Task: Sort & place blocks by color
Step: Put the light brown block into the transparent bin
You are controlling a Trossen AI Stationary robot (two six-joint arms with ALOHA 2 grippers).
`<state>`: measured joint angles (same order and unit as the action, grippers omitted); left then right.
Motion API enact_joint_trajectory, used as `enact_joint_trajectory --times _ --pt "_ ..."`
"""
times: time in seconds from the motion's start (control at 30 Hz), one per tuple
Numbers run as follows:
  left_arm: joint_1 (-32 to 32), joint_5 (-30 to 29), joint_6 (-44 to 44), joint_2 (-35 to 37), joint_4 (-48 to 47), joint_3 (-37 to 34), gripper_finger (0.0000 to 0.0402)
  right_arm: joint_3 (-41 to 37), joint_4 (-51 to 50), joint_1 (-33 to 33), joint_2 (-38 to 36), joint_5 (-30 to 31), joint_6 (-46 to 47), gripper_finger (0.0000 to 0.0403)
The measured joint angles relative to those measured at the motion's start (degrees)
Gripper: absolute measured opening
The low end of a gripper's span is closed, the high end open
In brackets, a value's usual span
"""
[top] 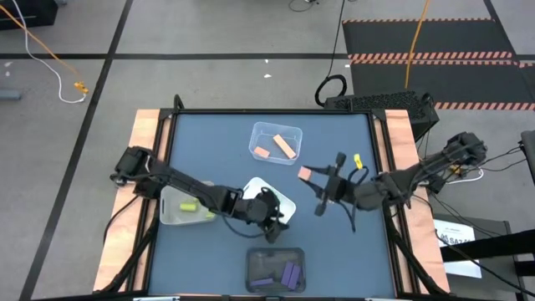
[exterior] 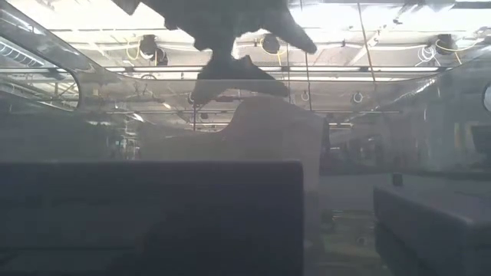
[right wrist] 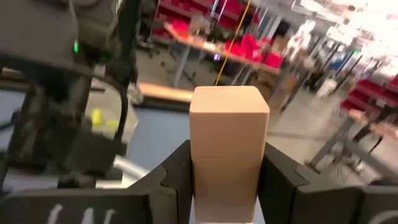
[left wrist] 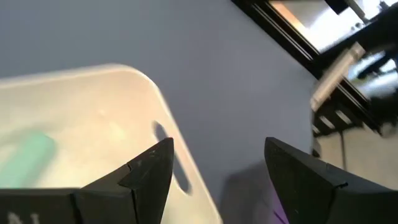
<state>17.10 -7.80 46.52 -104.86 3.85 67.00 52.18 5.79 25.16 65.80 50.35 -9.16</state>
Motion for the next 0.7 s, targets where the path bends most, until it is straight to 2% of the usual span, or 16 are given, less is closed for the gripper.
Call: enact_joint_trajectory --times 0.13,0.3,0.43,0.7 --pt "-1.54 -2.5 -1.1 0.0 0.42 0.0 0.025 -1.73 5.46 -4.88 0.02 -2.6 -3.62 0.0113" --pt "-2.55 -3.32 -4.21 0.53 0.3 0.0 0.025 -4.59 6.44 -12.69 -0.02 -4.04 -2.96 0.0113" --pt "-3.25 -4.15 -6.23 2.72 -1.5 0.02 0.025 -8.52 8.84 -20.83 0.06 -10.9 0.67 0.0113" --pt "-3.62 -12.64 -11.54 10.08 -7.6 0.02 0.025 -17.86 28.13 -34.97 3.39 -31.46 6.74 0.0117"
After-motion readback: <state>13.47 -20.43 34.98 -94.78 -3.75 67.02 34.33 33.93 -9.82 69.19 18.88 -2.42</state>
